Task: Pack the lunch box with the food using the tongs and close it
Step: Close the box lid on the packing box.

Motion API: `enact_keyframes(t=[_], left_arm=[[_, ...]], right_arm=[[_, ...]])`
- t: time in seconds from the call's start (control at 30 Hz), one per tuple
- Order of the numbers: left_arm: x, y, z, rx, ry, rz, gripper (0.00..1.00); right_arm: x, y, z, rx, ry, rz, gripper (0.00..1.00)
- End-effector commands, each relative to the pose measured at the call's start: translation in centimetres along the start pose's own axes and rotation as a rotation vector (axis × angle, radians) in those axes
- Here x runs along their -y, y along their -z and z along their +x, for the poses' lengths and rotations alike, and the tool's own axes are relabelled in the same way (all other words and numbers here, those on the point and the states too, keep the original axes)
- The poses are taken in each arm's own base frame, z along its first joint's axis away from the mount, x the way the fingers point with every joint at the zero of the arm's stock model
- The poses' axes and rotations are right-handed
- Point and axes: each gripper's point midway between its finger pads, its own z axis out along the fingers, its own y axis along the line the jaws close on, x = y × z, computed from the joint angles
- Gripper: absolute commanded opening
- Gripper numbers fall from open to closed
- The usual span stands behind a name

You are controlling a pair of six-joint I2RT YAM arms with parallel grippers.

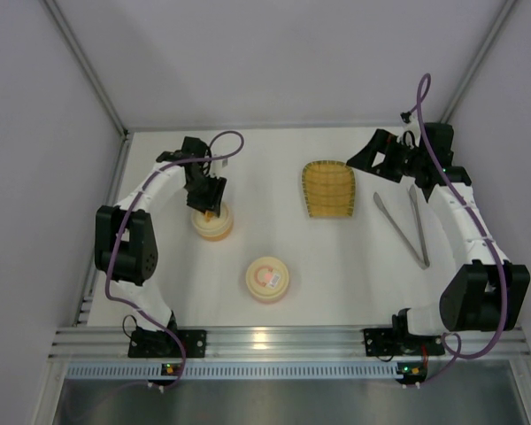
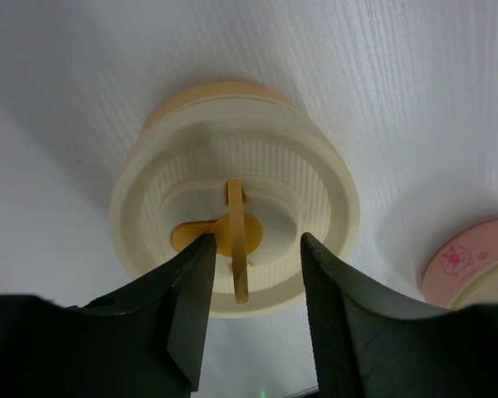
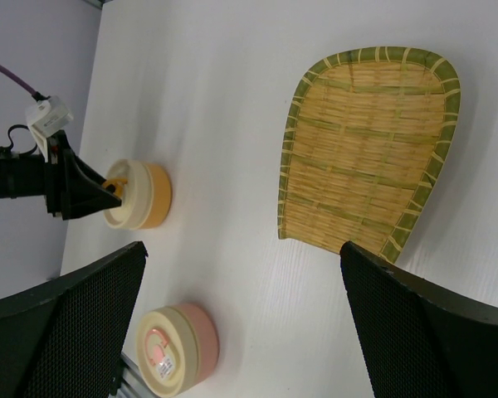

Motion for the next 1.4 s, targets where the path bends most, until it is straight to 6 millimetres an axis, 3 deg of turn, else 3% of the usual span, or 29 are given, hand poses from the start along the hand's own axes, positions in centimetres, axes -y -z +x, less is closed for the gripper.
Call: enact_keyframes(t=[0.0, 0.2, 0.33, 0.43, 0.57, 0.8, 0.97, 1.23, 1.37], left_arm=[[0.4, 1.6, -1.0, 0.050, -0.013, 0.008, 0.51], [0.5, 3.4, -1.3, 0.073, -0.028, -0.007, 0.54], [0.3, 3.5, -0.9, 0.065, -0.038, -0.016, 0.57], [0.2, 2.6, -0.4, 0.051, -0.043, -0.016, 0.58], [-0.4, 0.1, 0.9, 0.012, -0.049, -0.024, 0.58], [-1.2, -5.6, 5.6, -0.130, -0.071, -0.075, 0.54], [-1.7, -6.7, 6.4, -0.144, -0.074, -0.120, 0.55], [0.1, -7.4, 5.8, -0.136, -0.107, -0.117, 0.59], [0.3, -8.5, 6.4, -0.173, -0.096, -0.096, 0.59]], right_arm=[[-0.3, 0.3, -1.6, 0.061, 0.031, -0.017, 0.99], [-0.3, 0.3, -1.7, 0.063, 0.033, -0.020, 0.99], [-0.3, 0.3, -1.7, 0.063, 0.031, -0.020, 0.99], [-0.2, 0.2, -1.6, 0.061, 0.031, -0.021, 0.99], [0.0, 0.0, -1.4, 0.057, 0.030, -0.019, 0.99], [0.5, -0.5, -1.3, 0.046, 0.025, -0.009, 0.99], [0.6, -0.5, -1.3, 0.043, 0.027, -0.006, 0.99], [0.7, -0.6, -1.2, 0.040, 0.024, -0.007, 0.99], [0.7, -0.6, -1.2, 0.041, 0.027, -0.005, 0.99]])
